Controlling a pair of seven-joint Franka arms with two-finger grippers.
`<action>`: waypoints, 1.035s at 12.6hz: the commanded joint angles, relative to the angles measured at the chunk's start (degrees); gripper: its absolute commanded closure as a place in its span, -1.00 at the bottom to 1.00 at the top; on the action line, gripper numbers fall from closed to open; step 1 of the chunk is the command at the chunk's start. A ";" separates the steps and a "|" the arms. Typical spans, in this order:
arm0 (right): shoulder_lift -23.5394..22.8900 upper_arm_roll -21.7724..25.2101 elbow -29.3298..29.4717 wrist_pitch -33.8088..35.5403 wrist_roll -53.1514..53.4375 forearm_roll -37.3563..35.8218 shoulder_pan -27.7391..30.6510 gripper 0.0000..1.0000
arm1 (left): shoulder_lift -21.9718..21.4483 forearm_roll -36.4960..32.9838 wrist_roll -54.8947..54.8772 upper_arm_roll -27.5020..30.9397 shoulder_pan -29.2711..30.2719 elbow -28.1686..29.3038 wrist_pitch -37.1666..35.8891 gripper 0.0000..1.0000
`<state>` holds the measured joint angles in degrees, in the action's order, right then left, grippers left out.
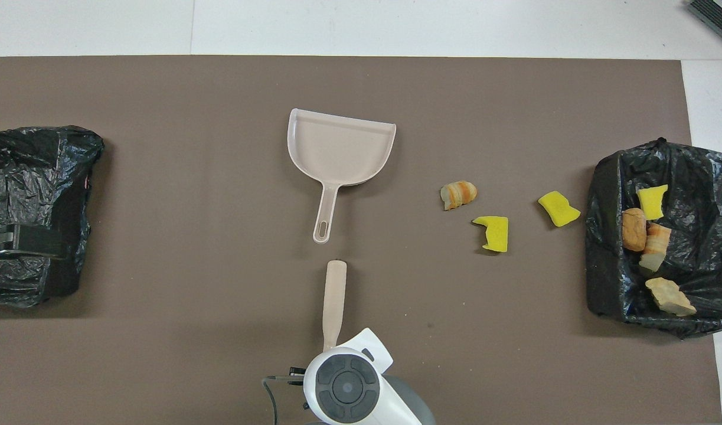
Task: Sweep and dump trash in bin
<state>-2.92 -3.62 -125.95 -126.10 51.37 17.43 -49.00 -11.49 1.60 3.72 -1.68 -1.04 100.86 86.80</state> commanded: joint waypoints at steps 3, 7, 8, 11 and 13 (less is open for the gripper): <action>9.58 -0.08 1.50 13.65 -1.54 -1.43 8.99 1.00 | 0.15 -0.90 -0.02 -0.16 0.43 -0.84 -0.76 -1.00; 11.01 -0.25 4.91 23.59 -6.97 -8.45 18.38 1.00 | 0.15 -0.90 -0.02 -0.16 0.43 -0.84 -0.76 -1.00; 10.57 -0.42 5.53 24.83 -9.95 -11.25 20.76 1.00 | 0.15 -0.90 -0.02 -0.16 0.43 -0.84 -0.76 -1.00; 10.05 -0.43 5.89 26.60 -13.49 -22.31 23.85 1.00 | 0.15 -0.90 -0.02 -0.16 0.43 -0.84 -0.76 -1.00; 9.61 -0.16 5.10 26.69 -17.94 -24.64 30.41 1.00 | 0.15 -0.90 -0.02 -0.16 0.34 -0.84 -0.76 -1.00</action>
<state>7.49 -3.20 -121.47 -100.83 38.24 -4.92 -23.93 -11.49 1.60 3.72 -1.68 -1.04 100.86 86.80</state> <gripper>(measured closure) 0.731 0.000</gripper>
